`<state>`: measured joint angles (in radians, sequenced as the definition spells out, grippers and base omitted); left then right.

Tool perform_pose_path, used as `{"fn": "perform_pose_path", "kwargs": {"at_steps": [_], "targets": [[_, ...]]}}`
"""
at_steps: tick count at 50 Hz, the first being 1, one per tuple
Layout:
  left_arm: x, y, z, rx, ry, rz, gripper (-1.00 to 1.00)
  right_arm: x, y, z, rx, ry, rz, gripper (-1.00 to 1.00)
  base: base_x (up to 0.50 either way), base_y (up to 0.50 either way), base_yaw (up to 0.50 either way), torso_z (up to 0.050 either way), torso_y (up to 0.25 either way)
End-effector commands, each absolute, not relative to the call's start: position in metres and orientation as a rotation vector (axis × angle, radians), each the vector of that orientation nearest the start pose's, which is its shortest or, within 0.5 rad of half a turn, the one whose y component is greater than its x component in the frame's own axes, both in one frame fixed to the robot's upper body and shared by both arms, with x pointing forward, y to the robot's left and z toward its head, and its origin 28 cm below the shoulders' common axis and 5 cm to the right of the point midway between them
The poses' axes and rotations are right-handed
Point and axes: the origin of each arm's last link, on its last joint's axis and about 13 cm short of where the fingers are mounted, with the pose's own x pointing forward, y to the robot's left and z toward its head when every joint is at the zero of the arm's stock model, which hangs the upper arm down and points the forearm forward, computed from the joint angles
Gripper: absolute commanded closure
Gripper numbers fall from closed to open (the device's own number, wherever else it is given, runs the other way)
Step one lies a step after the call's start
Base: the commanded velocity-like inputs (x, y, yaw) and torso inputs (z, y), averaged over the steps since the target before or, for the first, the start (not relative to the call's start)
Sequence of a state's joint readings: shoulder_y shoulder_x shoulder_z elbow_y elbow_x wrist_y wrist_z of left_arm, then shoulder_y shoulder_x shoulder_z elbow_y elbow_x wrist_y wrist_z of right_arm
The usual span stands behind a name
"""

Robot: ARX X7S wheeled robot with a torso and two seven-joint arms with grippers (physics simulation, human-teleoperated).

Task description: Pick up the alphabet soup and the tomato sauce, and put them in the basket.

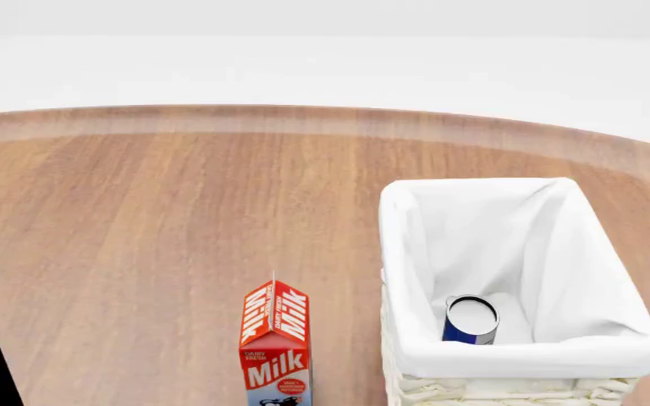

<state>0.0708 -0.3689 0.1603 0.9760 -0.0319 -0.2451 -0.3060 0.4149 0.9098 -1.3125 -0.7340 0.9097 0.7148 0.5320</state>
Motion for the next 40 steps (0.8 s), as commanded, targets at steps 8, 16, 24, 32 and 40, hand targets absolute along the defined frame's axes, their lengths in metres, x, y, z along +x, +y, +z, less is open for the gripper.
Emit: {"fn": "perform_pose_path", "kwargs": {"at_steps": [8, 16, 24, 32, 40], "targets": [[0.147, 0.213, 0.175, 0.157, -0.644, -0.018, -1.0, 0.087, -0.109, 0.065, -0.463, 0.743, 0.848, -1.0, 0.0, 0.0, 0.0, 0.0, 0.0], [0.148, 0.213, 0.174, 0.157, -0.642, -0.018, -1.0, 0.099, -0.119, 0.066, -0.456, 0.755, 0.789, -1.0, 0.0, 0.0, 0.0, 0.0, 0.0], [0.148, 0.212, 0.173, 0.159, -0.64, -0.022, -1.0, 0.103, -0.125, 0.062, -0.453, 0.76, 0.758, -1.0, 0.0, 0.0, 0.0, 0.0, 0.0], [0.149, 0.212, 0.172, 0.158, -0.638, -0.021, -1.0, 0.104, -0.124, 0.058, -0.453, 0.76, 0.76, -1.0, 0.0, 0.0, 0.0, 0.0, 0.0], [0.149, 0.213, 0.172, 0.16, -0.638, -0.019, -1.0, 0.107, -0.121, 0.05, -0.451, 0.764, 0.763, -1.0, 0.0, 0.0, 0.0, 0.0, 0.0]]}}
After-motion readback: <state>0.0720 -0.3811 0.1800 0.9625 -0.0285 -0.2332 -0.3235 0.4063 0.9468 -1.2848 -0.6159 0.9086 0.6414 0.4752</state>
